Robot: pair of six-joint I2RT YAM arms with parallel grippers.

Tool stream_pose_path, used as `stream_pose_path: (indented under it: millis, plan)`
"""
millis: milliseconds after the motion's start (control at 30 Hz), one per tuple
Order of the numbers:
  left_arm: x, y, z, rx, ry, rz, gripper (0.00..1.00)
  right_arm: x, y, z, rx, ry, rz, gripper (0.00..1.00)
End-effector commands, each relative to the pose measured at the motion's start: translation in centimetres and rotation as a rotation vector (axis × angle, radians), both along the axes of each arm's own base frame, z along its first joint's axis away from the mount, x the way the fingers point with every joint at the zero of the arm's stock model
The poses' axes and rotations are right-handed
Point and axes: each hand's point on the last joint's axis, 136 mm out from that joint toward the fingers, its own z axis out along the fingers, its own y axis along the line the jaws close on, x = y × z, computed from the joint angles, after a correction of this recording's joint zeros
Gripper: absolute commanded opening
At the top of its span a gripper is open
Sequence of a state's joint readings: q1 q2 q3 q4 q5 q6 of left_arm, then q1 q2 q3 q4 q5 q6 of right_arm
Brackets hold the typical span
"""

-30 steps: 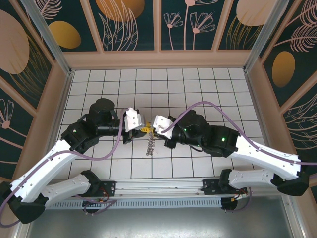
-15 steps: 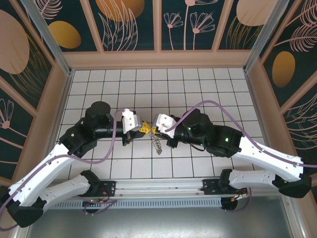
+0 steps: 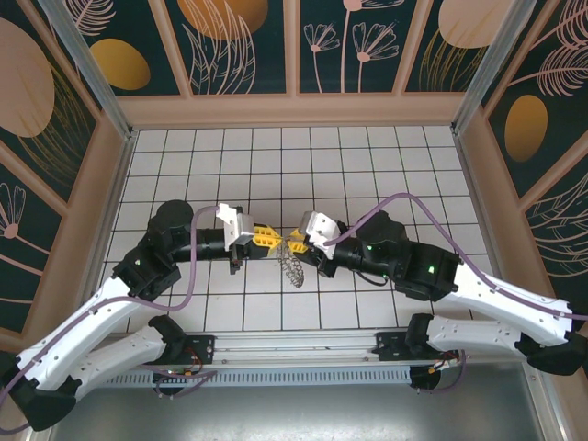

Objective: Put the keys on the keyring

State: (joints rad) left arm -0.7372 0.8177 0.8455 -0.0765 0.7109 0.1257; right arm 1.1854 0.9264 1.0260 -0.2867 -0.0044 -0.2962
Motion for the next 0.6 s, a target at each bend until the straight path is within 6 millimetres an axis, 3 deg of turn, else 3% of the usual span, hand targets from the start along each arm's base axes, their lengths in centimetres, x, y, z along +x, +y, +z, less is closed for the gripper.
stream_pose_path:
  millis: [0,467,567]
  plan:
    - [-1.3,0.3,3.5,-0.129,-0.081,-0.045,0.0,-0.5,0.0,0.9,0.058,0.008,0.025,0.2]
    - [-1.5,0.4,2.7,-0.111,-0.086,-0.055,0.0,-0.8,1.0,2.4,0.124,0.027,0.105,0.25]
    - [-1.6,0.4,2.7,-0.112,-0.091,-0.055,0.0,-0.8,1.1,2.1,0.115,0.038,0.106,0.14]
